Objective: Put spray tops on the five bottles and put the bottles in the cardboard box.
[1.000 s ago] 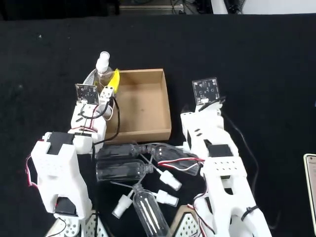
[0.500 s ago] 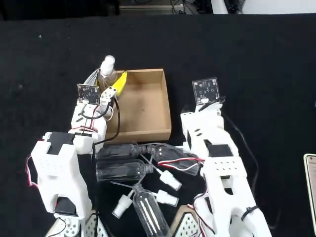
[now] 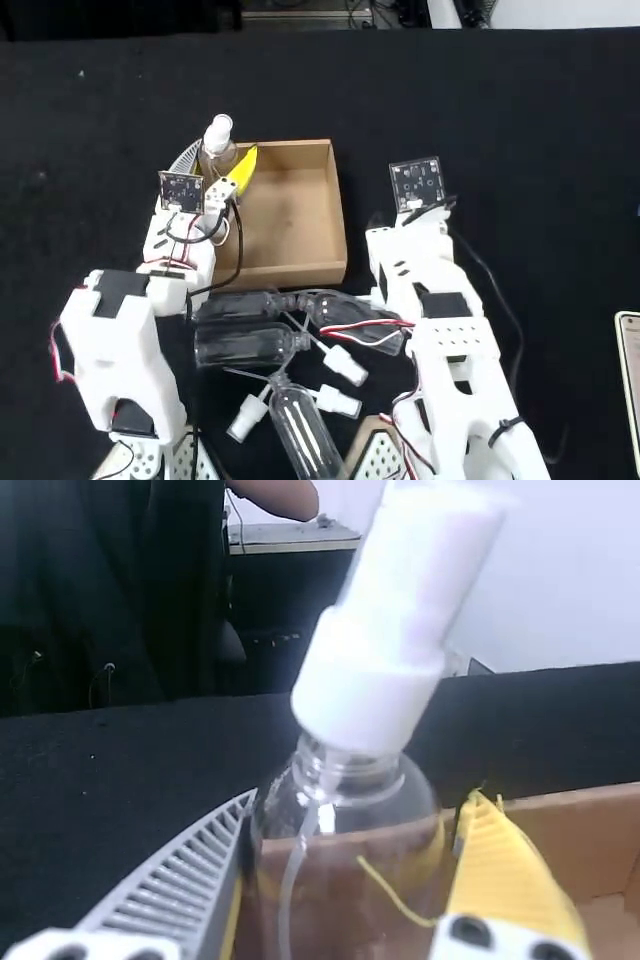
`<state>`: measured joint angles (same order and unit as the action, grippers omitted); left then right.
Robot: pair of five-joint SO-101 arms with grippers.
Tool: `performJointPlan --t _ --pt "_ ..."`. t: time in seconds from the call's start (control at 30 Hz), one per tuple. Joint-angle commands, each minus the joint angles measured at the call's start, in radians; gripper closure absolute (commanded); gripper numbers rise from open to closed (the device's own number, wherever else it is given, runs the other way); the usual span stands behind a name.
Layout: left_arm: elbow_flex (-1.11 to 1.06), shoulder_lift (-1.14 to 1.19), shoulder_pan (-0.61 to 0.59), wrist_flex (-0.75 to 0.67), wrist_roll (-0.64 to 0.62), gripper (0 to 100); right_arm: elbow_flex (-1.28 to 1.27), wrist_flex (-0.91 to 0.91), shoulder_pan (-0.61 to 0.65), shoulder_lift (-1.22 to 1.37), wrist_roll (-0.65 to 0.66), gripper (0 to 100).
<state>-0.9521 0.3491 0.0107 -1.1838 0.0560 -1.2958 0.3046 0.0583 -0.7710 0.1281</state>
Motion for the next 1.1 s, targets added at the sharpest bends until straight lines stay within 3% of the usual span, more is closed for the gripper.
performJointPlan --t 0.0,0.1,0.37,0.5,0.7,0.8,1.07 --pt "-0.036 -0.187 -0.008 -0.018 0.008 72 0.004 -0.028 -0.018 -0.035 -0.003 81.2" --pt "-0.087 -0.304 -0.002 0.014 0.008 72 0.004 -0.028 -0.018 -0.035 -0.003 81.2" --pt "-0.117 -0.647 0.013 0.402 0.000 72 -0.012 -0.057 -0.018 -0.035 -0.003 81.2" --pt "-0.073 -0.839 0.018 0.687 0.000 72 -0.036 -0.098 -0.018 -0.035 -0.003 81.2" --pt "0.085 -1.040 0.008 1.235 0.000 72 -0.038 -0.101 -0.018 -0.035 -0.003 81.2" --pt "0.133 -1.091 0.007 1.419 0.000 72 -0.038 -0.101 -0.018 -0.035 -0.003 81.2" --pt "0.117 -1.131 -0.087 1.714 0.006 98 -0.038 -0.101 -0.018 -0.035 -0.003 81.2"
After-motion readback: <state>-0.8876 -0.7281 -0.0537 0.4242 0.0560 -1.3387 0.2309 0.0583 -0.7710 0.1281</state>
